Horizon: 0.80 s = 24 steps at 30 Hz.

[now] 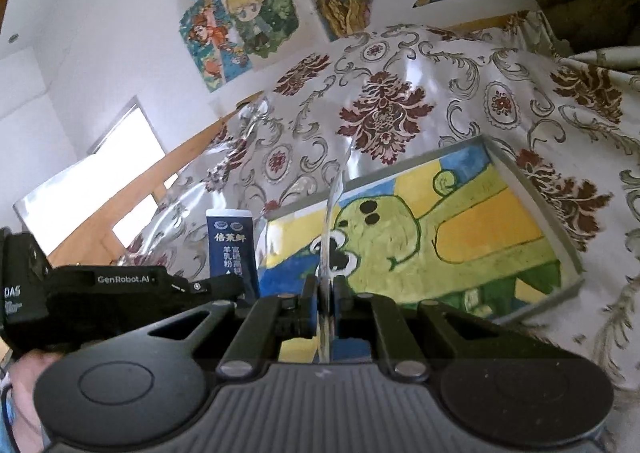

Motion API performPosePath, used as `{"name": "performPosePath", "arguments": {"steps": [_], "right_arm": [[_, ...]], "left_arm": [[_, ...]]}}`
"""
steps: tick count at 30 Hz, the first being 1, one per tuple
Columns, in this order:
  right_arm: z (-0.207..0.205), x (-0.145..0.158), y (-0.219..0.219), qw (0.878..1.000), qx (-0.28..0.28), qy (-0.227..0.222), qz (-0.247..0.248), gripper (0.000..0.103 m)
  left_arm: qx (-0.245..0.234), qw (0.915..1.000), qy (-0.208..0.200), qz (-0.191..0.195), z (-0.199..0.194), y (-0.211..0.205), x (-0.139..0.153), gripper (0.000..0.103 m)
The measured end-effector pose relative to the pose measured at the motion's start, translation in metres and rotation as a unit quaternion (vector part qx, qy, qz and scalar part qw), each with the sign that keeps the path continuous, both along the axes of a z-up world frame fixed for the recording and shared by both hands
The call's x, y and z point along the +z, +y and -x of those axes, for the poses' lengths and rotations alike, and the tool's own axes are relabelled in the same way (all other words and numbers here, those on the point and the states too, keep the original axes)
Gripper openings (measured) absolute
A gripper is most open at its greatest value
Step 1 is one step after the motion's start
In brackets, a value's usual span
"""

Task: Organize snacks
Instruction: 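Carry both snacks over the grey tray and open both tools to drop them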

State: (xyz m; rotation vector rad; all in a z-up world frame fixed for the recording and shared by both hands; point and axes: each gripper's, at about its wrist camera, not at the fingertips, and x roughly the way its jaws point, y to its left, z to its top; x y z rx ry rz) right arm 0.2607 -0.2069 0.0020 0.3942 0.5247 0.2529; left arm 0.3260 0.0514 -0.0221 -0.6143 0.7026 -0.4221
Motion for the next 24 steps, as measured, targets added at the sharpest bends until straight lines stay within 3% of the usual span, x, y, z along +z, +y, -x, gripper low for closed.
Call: {"name": "performPosePath", "arguments": {"steps": [3, 11, 14, 20, 22, 24], "right_arm": [[-0.021, -0.005, 0.002, 1.0, -0.012, 0.001, -0.017, 0.009], [-0.067, -0.028, 0.016, 0.999, -0.007, 0.014, -0.052, 0.009], [-0.077, -0.037, 0.022, 0.999, -0.006, 0.026, -0.043, 0.009], [-0.084, -0.046, 0.029, 0.999, -0.011, 0.046, -0.009, 0.009], [-0.085, -0.046, 0.032, 0.998, -0.017, 0.055, 0.018, 0.013], [-0.084, -0.045, 0.034, 0.997, -0.024, 0.063, 0.047, 0.021]], "left_arm": [[0.002, 0.9998, -0.003, -0.018, -0.014, -0.002, -0.005, 0.005], [0.019, 0.9996, 0.019, -0.003, -0.037, 0.009, -0.038, 0.006], [0.03, 0.9994, 0.019, -0.006, -0.042, 0.011, -0.045, 0.006], [0.037, 0.9975, 0.018, -0.057, -0.047, 0.005, -0.052, 0.008], [0.038, 0.996, 0.022, -0.077, -0.048, 0.002, -0.053, 0.01], [0.042, 0.9944, 0.026, -0.093, -0.047, 0.0, -0.053, 0.019]]}}
